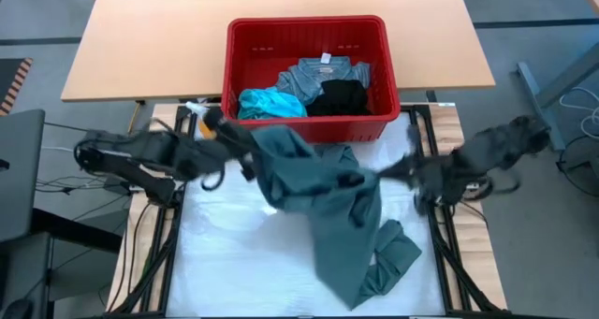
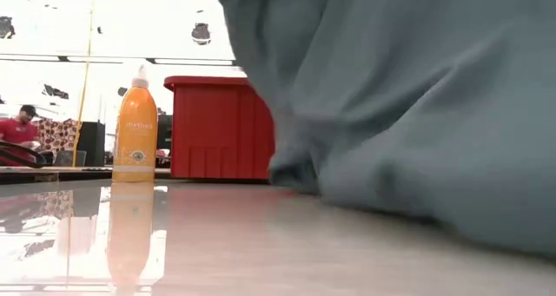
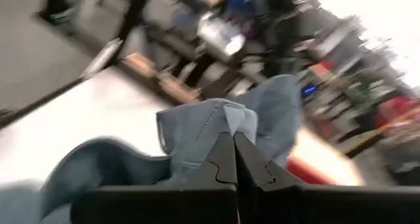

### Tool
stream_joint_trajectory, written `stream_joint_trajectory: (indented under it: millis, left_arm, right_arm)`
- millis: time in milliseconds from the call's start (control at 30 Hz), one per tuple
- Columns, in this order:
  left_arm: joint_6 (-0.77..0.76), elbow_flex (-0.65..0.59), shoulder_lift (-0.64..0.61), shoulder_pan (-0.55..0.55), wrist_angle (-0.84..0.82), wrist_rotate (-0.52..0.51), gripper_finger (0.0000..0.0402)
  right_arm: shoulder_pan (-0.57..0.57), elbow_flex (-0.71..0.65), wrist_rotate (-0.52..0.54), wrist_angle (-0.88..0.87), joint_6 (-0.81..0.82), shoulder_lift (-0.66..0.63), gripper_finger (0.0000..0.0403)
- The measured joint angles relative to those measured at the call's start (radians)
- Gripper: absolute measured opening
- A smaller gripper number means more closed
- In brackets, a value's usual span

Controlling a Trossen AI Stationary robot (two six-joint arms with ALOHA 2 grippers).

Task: Fold Laundry from Bin
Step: Remove the gray pants from the red bin on the table

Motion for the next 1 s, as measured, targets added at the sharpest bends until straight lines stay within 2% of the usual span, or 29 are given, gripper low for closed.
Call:
stream_joint_trajectory:
  millis: [167, 333, 400, 500, 600, 667, 733, 800, 867, 1000]
  left_arm:
    - [0.096, 0.218, 0.072, 0.096, 0.097, 0.039, 0.0000]
    - [0.222, 0.466, 0.194, 0.199, 0.173, 0.042, 0.0000]
    - [0.242, 0.565, 0.246, 0.227, 0.166, 0.078, 0.0000]
    - [0.262, 0.674, 0.304, 0.213, 0.104, 0.091, 0.0000]
    - [0.307, 0.652, 0.288, 0.147, 0.029, 0.077, 0.0000]
    - [0.274, 0.653, 0.275, 0.093, -0.125, 0.108, 0.0000]
    - [0.156, 0.654, 0.260, 0.025, -0.324, 0.155, 0.0000]
    - [0.018, 0.640, 0.262, -0.055, -0.471, 0.195, 0.0000]
    - [-0.093, 0.565, 0.271, -0.146, -0.545, 0.170, 0.0000]
    - [-0.284, 0.280, 0.286, -0.290, -0.499, 0.077, 0.0000]
  right_arm:
    - [-0.198, 0.190, -0.122, -0.003, -0.117, 0.032, 0.0011]
    - [-0.384, 0.409, -0.241, 0.004, -0.182, 0.109, 0.0011]
    - [-0.439, 0.481, -0.374, -0.012, -0.146, 0.144, 0.0011]
    - [-0.456, 0.543, -0.683, -0.123, -0.039, 0.188, 0.0011]
    - [-0.383, 0.541, -0.884, -0.298, 0.093, 0.217, 0.0011]
    - [-0.298, 0.509, -0.946, -0.440, 0.164, 0.241, 0.0011]
    - [-0.166, 0.433, -0.953, -0.497, 0.210, 0.259, 0.0011]
    - [-0.005, 0.314, -0.884, -0.467, 0.235, 0.267, 0.0011]
    - [0.115, 0.198, -0.786, -0.395, 0.236, 0.273, 0.0011]
    - [0.221, -0.025, -0.643, -0.251, 0.278, 0.287, 0.0011]
